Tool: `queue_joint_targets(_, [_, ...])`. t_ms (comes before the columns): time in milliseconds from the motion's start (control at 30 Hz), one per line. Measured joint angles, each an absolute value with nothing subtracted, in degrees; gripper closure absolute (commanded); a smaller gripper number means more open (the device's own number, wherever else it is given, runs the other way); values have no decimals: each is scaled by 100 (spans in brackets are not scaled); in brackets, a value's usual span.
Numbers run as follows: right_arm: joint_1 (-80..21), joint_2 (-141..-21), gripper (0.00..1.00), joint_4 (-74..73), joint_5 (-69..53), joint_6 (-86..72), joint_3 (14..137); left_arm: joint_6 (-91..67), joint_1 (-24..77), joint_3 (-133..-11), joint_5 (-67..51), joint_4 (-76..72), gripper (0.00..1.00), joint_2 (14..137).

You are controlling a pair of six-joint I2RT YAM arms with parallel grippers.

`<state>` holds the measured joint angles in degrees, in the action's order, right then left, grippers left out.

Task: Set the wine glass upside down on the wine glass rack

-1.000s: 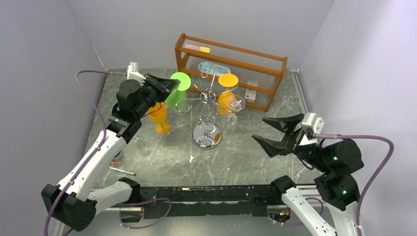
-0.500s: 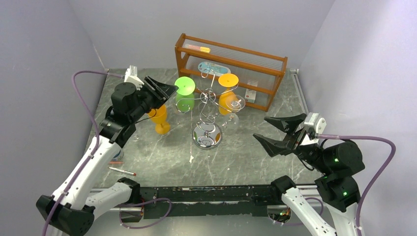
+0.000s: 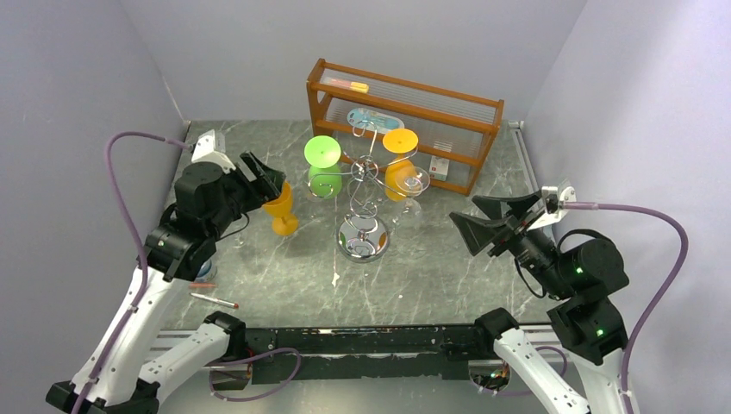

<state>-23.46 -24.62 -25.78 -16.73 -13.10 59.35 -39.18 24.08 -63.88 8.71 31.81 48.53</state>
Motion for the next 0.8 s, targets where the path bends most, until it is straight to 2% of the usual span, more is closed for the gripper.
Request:
queue_joint_targets(100, [-2346,-2462,34,-2578,-1280,-1734,5887,-3605,2408,-6388,1175,3461,43,5024])
queue_joint_targets(233, [-2346,-2475,35,-2582,-991,-2200,5780,-3354,2408,-6388,1339,3568,55,5518])
queue_joint_targets(333, [-2346,-2523,36,-2596,-923,-2445,5714,-3275,2408,-6383,1356,3542,55,5942])
queue_joint_targets(500, [-2346,-2545,36,-2657,-792,-2707,5575,-3249,2408,-6379,1350,3369,49,6523])
queue_joint_targets(800, [-2346,-2462,37,-2746,-405,-2947,5404,-3162,2403,-6381,1387,3186,60,7474])
